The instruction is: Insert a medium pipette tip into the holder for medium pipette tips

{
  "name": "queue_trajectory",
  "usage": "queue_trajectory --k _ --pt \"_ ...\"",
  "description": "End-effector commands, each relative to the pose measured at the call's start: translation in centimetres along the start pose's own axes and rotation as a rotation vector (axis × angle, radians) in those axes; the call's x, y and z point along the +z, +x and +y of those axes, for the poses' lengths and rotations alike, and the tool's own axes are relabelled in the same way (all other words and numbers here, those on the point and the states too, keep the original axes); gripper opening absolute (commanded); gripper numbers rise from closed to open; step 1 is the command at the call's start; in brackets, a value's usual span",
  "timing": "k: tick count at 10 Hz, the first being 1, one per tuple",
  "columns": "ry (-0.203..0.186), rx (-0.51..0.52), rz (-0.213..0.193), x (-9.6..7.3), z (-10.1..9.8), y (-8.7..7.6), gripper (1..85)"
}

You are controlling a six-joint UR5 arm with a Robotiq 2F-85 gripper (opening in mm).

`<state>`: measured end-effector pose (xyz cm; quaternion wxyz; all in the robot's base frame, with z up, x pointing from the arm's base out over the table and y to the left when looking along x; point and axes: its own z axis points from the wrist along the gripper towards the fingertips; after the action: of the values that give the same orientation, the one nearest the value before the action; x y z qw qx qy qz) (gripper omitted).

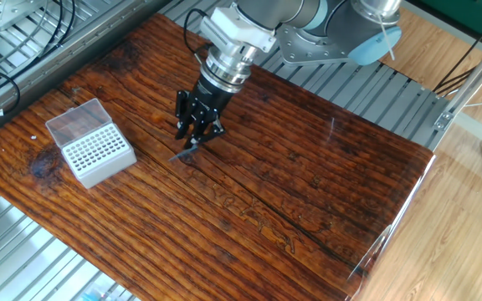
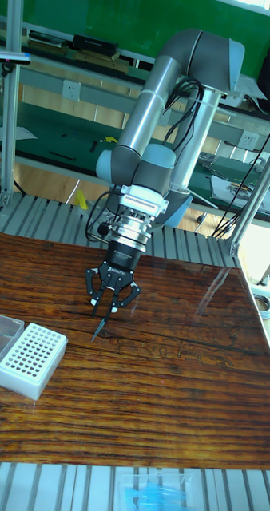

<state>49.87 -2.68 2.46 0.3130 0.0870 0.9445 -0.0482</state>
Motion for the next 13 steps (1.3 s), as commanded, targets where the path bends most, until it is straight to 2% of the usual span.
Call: queue_trajectory --k 1,3,4,5,7,9,13 --pt "0.001 -0.015 0.032 0.0 -0.3 0.8 30.7" --pt "-0.01 -0.009 -0.003 0.0 0.0 -0.1 30.7" --pt "-0.011 -0.001 -0.006 -0.1 0.1 -0.1 30.7" --pt "-0.012 0.008 -0.012 -0.8 0.3 0.8 30.7" --pt "-0.022 0.025 -0.054 -1.3 0.8 1.9 30.7" --pt "-0.015 0.02 -0.056 -1.4 0.6 2.3 31.0" --pt "-0.001 0.008 -0.059 -0.5 0.0 1.6 31.0"
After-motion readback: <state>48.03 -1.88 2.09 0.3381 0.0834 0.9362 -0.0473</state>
